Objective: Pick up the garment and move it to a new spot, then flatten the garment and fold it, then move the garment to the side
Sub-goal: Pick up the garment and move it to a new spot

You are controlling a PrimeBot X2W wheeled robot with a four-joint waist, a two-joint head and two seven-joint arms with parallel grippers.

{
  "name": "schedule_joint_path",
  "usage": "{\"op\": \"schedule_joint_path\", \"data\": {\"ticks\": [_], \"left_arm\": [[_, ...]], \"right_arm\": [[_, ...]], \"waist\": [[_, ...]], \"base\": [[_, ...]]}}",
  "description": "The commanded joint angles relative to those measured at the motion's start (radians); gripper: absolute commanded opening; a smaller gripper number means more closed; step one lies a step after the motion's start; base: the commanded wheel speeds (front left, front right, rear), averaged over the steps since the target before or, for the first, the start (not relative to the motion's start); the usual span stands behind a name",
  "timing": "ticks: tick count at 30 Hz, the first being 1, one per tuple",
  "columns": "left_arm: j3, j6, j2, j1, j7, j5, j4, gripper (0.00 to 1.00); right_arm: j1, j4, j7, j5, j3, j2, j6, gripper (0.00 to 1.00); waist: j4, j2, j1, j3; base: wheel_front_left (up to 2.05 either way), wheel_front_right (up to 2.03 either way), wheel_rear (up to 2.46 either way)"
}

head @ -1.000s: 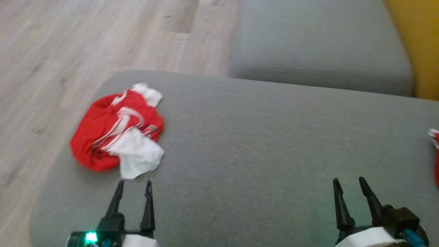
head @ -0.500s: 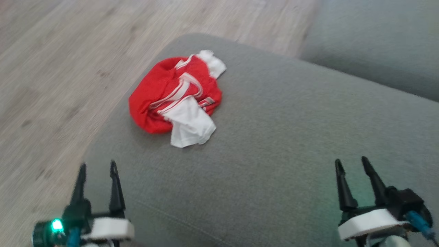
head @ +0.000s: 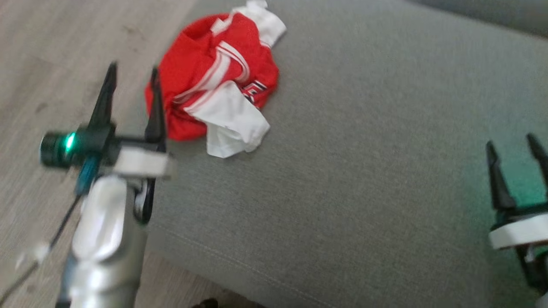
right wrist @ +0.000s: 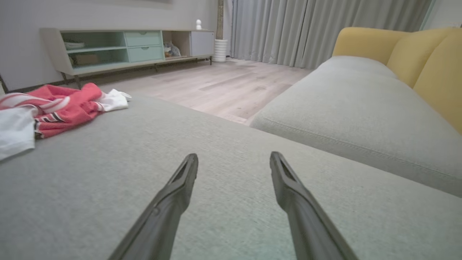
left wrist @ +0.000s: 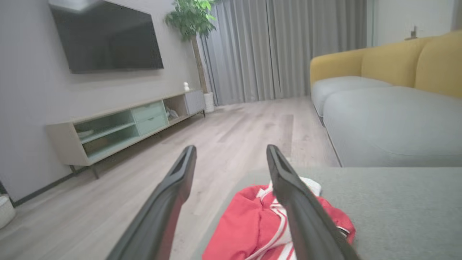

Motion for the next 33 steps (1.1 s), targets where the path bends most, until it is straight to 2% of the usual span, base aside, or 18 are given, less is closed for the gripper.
{"op": "schedule_joint_path", "data": {"ticks": [1, 7, 13, 20, 22, 23, 24, 28, 33], "left_arm": [[0.021, -0.006, 0.026, -0.056, 0.005, 0.006, 0.017, 1.0], [-0.003, -0.043, 0.024, -0.291, 0.116, -0.014, 0.286, 1.0], [0.006, -0.028, 0.026, -0.411, 0.232, -0.035, 0.491, 1.0], [-0.005, -0.059, 0.013, -0.448, 0.221, -0.069, 0.632, 1.0], [-0.014, -0.071, 0.009, -0.456, 0.205, -0.078, 0.654, 0.53], [-0.02, -0.075, 0.008, -0.461, 0.191, -0.08, 0.66, 0.33], [-0.026, -0.078, 0.007, -0.467, 0.173, -0.082, 0.664, 0.0], [-0.057, -0.085, 0.016, -0.492, 0.095, -0.074, 0.665, 0.0], [-0.114, -0.085, 0.05, -0.538, 0.034, -0.021, 0.635, 0.0]], "right_arm": [[-0.012, -0.033, -0.012, -0.004, 0.009, -0.035, 0.007, 1.0], [-0.057, -0.058, -0.012, 0.0, -0.005, -0.094, 0.007, 1.0], [-0.1, -0.069, -0.012, 0.002, 0.003, -0.109, 0.007, 1.0], [-0.112, -0.064, -0.012, 0.0, 0.002, -0.092, 0.007, 1.0], [-0.114, -0.059, -0.012, 0.001, 0.001, -0.088, 0.007, 1.0], [-0.115, -0.056, -0.012, 0.001, 0.0, -0.086, 0.007, 1.0], [-0.116, -0.053, -0.012, 0.0, 0.0, -0.083, 0.007, 1.0], [-0.122, -0.041, -0.012, -0.003, 0.009, -0.059, 0.007, 1.0], [-0.116, -0.024, -0.012, -0.005, 0.033, 0.006, 0.007, 1.0]], "waist": [[-0.051, 0.0, -0.0004, 0.089], [-0.101, 0.0, -0.0004, 0.193], [-0.147, 0.0, -0.0004, 0.263], [-0.173, 0.0, -0.0004, 0.283], [-0.177, 0.0, -0.0004, 0.279], [-0.178, 0.0, -0.0004, 0.276], [-0.179, 0.0, -0.0004, 0.27], [-0.194, 0.0, -0.0004, 0.225], [-0.242, 0.0, -0.0004, 0.11]], "base": [[0.0, 0.0, 0.0], [0.0, 0.0, 0.0], [0.0, 0.0, 0.0], [0.0, 0.0, 0.0], [0.0, 0.0, 0.0], [0.0, 0.0, 0.0], [0.0, 0.0, 0.0], [0.0, 0.0, 0.0], [0.0, 0.0, 0.0]]}}
